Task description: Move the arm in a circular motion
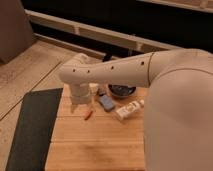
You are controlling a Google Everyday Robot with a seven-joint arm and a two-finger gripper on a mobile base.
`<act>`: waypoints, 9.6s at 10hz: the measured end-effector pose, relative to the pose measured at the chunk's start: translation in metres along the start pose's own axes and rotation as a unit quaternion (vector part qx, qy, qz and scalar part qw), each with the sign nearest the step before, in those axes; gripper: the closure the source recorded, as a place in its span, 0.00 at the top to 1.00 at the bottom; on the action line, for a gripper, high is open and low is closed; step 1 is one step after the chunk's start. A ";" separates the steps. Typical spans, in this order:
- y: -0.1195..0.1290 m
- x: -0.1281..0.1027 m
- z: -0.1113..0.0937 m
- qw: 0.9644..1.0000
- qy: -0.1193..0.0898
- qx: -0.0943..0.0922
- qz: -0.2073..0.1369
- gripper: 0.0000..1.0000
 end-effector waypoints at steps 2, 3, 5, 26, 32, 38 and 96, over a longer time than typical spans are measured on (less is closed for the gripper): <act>-0.001 -0.004 -0.001 1.000 -0.002 -0.001 0.005 0.65; -0.012 -0.013 -0.001 1.000 -0.006 0.004 0.021 0.65; -0.065 -0.050 -0.011 0.995 -0.019 0.029 0.096 0.65; -0.160 -0.275 -0.024 0.988 -0.128 0.047 0.066 0.65; -0.068 -0.186 -0.039 0.995 -0.090 0.037 -0.022 0.65; -0.092 -0.111 -0.044 0.991 -0.080 -0.007 0.103 0.65; -0.109 -0.098 -0.052 0.999 -0.033 0.008 0.016 0.65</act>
